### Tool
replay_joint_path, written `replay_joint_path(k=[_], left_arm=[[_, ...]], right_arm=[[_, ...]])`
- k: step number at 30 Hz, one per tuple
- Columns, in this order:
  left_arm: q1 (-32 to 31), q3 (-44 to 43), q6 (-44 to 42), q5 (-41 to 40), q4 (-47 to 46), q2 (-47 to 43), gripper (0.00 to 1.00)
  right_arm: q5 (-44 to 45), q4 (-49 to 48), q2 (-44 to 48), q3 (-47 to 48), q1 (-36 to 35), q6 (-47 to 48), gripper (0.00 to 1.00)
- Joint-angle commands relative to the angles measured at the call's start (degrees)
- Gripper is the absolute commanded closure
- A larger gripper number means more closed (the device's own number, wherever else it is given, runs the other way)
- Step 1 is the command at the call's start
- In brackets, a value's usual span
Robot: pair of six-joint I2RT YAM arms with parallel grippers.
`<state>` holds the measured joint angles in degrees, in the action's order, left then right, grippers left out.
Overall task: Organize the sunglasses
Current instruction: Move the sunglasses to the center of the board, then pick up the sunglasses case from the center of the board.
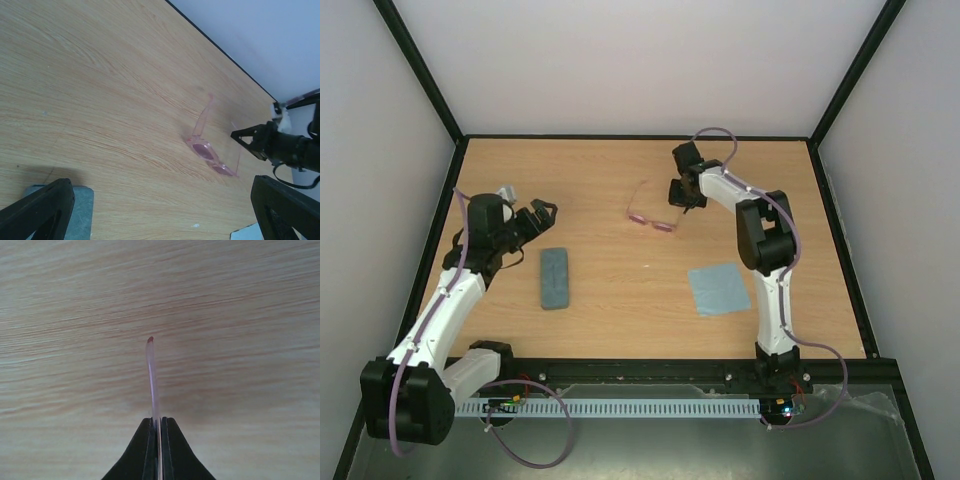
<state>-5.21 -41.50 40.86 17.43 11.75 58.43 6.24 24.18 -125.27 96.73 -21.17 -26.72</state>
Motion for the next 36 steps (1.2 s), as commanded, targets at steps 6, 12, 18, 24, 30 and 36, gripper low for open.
replay_joint_path(k=[6, 12, 18, 24, 30, 36], left_arm=[[1.5, 0.1, 1.0, -1.4, 1.0, 4.0, 0.01], [1.6, 0.1, 1.1, -3.2, 1.4, 2.1, 0.01], [5.0, -4.6, 2.1, -6.2, 9.6, 2.8, 0.01], [10.2, -10.4, 3.4, 0.4, 11.8, -5.3, 0.01], [12.9, -15.6, 5.0, 7.8, 12.4, -9.8, 0.01], [15.7, -16.8, 4.9, 11.0, 14.1, -11.4, 0.01]], right_arm=[[-1.3, 8.0, -4.0, 4.1, -0.3, 4.3, 0.69], [2.5, 5.4, 9.4, -5.5, -0.7, 4.0, 0.34], [3.9, 4.2, 23.5, -15.4, -11.0, 1.6, 0.17], [-5.4, 0.0, 21.4, -14.8, -25.3, -6.0, 0.1], [-5.1, 3.1, 7.2, -1.0, -33.7, -8.7, 0.06], [-0.1, 9.1, -3.7, 13.8, -39.1, -10.1, 0.04]])
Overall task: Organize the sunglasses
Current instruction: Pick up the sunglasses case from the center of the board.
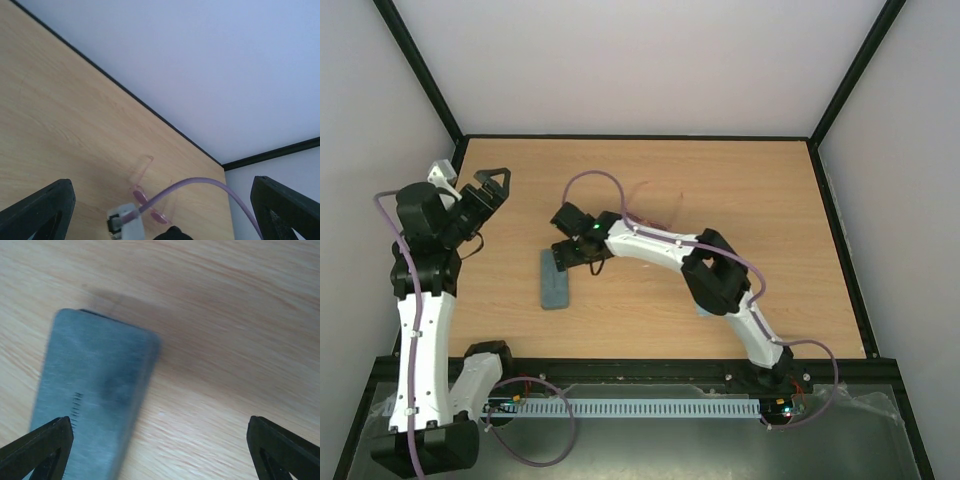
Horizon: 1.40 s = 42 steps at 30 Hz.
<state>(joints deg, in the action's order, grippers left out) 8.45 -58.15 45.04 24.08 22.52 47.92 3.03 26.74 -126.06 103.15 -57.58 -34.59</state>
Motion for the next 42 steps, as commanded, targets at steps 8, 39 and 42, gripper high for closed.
replay_joint_path(k=[8, 39, 42], left_arm=[[3.1, -0.1, 0.9, 6.0, 3.7, -1.8, 0.01], [4.1, 3.9, -1.2, 10.4, 1.1, 0.9, 0.01], [4.1, 5.2, -2.7, 15.2, -0.4, 3.5, 0.01]], right_arm=[[3.2, 6.0, -6.5, 10.7, -6.5, -4.0, 0.04], [8.9, 7.8, 3.7, -0.6, -5.3, -2.1, 0.63], [0.6, -0.3, 14.2, -12.3, -1.1, -2.1, 0.63]])
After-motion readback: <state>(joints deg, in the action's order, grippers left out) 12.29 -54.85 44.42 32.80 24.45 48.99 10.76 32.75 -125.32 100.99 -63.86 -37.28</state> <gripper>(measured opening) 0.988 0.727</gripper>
